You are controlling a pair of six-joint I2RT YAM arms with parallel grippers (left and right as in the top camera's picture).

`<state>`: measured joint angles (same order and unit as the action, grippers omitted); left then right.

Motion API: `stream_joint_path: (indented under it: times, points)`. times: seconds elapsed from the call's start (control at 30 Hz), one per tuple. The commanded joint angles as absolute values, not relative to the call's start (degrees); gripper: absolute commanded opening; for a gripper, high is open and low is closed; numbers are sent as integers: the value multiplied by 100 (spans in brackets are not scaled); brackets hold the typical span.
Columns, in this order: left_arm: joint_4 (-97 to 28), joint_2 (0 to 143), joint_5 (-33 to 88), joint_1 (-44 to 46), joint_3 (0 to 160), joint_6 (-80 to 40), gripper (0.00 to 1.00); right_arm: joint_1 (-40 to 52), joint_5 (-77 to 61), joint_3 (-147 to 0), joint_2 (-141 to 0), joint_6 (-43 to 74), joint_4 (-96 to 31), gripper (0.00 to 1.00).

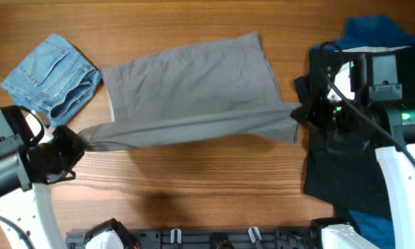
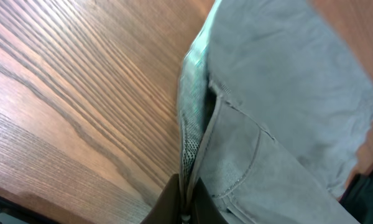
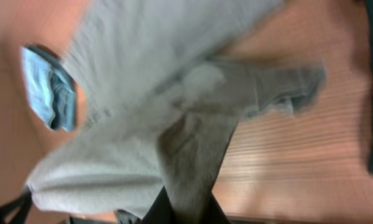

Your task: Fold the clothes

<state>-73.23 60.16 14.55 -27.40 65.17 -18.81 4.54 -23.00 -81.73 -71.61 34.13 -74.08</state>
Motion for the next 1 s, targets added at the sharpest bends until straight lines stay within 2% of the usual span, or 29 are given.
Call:
stream_joint_path:
  times: [0.0, 0.17, 0.3, 0.47, 0.7, 0.73, 0.77, 0.8, 0.83, 0.9, 0.97]
  points:
    - [-7196, 6110, 403, -2864, 6617, -2021, 4, 342, -1310, -8298, -7402, 3295, -6580, 4]
    - [-6624, 6351, 357, -2143, 6611, -1977, 4, 342, -1157, -8298, -8401, 3030, -4945, 4]
    - [-6178, 6984, -119, -1632, 6595, -1979, 4, 342, -1203, -8298, -9452, 2995, -3839, 4]
    - [-4480, 8427, -89, -1435, 6595, -1984, 6, 355, -1621, -8298, -10457, 2998, -2338, 8]
    - [-2936, 9682, 558, -1267, 6595, -2001, 14, 381, -1612, -8298, -11222, 3000, -1586, 13]
    - [-2722, 9760, 574, -1203, 6595, -2001, 18, 381, -1612, -8298, -11286, 3000, -1518, 19]
    - [-2491, 9837, 572, -1149, 6595, -2001, 44, 381, -1610, -8298, -11325, 2985, -1444, 55]
    - [-2349, 9891, 548, -1116, 6595, -1997, 59, 379, -1627, -8298, -11338, 2729, -1426, 73]
    - [-2359, 9900, 541, -1118, 6595, -1997, 63, 377, -1638, -8298, -11332, 2453, -1514, 78]
    - [-2731, 9900, 554, -1162, 6595, -1986, 65, 333, -1638, -8298, -11238, 1951, -2130, 80]
    - [-3481, 9929, 558, -1133, 6582, -1529, 64, 274, -1603, -8298, -11080, 1313, -3301, 82]
